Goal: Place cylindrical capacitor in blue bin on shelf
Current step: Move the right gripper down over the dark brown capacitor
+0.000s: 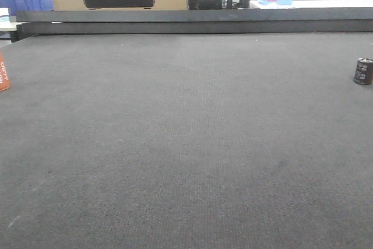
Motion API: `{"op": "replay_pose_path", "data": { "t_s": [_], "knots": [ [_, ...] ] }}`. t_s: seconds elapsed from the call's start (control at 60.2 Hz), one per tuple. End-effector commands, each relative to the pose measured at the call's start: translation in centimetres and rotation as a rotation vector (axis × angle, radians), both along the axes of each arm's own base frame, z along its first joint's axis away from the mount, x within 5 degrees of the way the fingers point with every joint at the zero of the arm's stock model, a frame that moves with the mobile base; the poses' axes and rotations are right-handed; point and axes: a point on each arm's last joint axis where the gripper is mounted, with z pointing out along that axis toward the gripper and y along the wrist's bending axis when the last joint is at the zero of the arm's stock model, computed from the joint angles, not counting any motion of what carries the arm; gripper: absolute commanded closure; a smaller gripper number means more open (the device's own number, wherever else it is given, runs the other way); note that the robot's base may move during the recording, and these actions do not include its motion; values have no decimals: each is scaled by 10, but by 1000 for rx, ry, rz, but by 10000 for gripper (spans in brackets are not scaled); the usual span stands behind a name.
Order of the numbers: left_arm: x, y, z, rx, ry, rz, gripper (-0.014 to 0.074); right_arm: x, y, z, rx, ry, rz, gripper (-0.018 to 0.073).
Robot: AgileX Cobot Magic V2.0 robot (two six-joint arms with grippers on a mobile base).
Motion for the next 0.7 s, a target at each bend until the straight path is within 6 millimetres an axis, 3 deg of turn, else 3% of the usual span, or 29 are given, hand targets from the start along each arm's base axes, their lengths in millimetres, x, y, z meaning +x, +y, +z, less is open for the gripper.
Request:
{"op": "replay_pose_path", "data": {
  "t_s": [0.0, 0.465, 0.681],
  "knots": [
    [-1, 0, 2, -6, -21, -4, 707, 0, 0, 2, -8, -26, -3, 721],
    [-1, 0, 2, -6, -21, -4, 707, 0, 0, 2, -8, -26, -3, 721],
    [-1, 0, 11, -21, -116, -5, 707, 0, 0, 3, -8, -40, -5, 721]
  ]
}}
